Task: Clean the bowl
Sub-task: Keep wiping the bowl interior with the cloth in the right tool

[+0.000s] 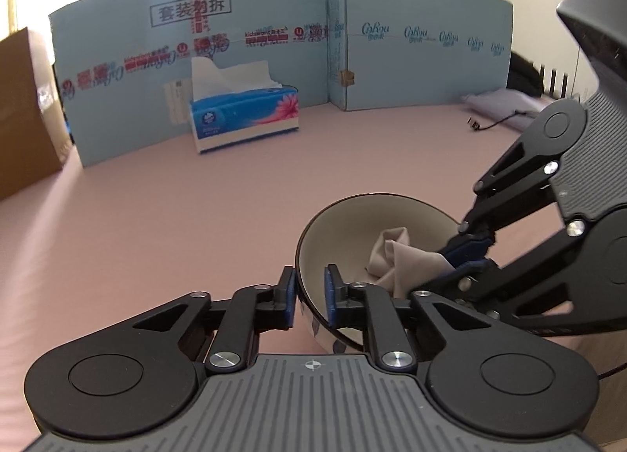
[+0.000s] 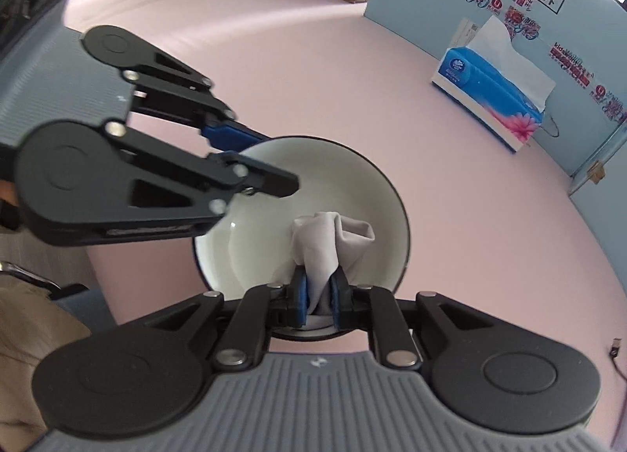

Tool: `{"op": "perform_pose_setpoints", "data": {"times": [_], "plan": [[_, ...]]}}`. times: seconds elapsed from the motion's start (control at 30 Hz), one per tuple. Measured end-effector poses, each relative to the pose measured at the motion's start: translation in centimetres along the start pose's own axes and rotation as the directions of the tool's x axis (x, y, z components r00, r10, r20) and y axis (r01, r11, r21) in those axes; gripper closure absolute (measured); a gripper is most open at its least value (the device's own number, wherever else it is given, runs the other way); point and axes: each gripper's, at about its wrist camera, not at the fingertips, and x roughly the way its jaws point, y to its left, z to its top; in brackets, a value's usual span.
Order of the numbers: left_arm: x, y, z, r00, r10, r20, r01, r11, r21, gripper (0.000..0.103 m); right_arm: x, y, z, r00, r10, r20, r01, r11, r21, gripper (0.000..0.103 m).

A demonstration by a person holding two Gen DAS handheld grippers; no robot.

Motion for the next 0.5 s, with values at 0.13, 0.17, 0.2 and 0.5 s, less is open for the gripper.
{"op": "perform_pose_setpoints", "data": {"times": [0.13,0.17,0.2,0.5], "plan": [[0.6,0.4,0.5,1.000,-0.024,-0.001,0.024,1.000,-0.005,0.092,0.4,0.7,2.0,0.996,0.089,0.002,-0.089,0.996,0.016,0.087],[0.7,0.4,0.6,0.999,-0.032,0.000,0.032,0.999,-0.006,0.093,0.5,0.9,2.5,0.993,0.115,0.003,-0.115,0.993,0.020,0.087],[0.8,0.6,0.8,0.999,-0.045,0.003,0.045,0.999,-0.008,0.093,0.8,0.8,3.2,0.987,0.158,0.003,-0.158,0.987,0.028,0.087],[1.4,1.1,0.8,0.996,-0.090,0.013,0.090,0.996,0.005,0.093,1.3,-0.5,4.4,0.962,0.254,-0.099,-0.247,0.965,0.085,0.088]]}}
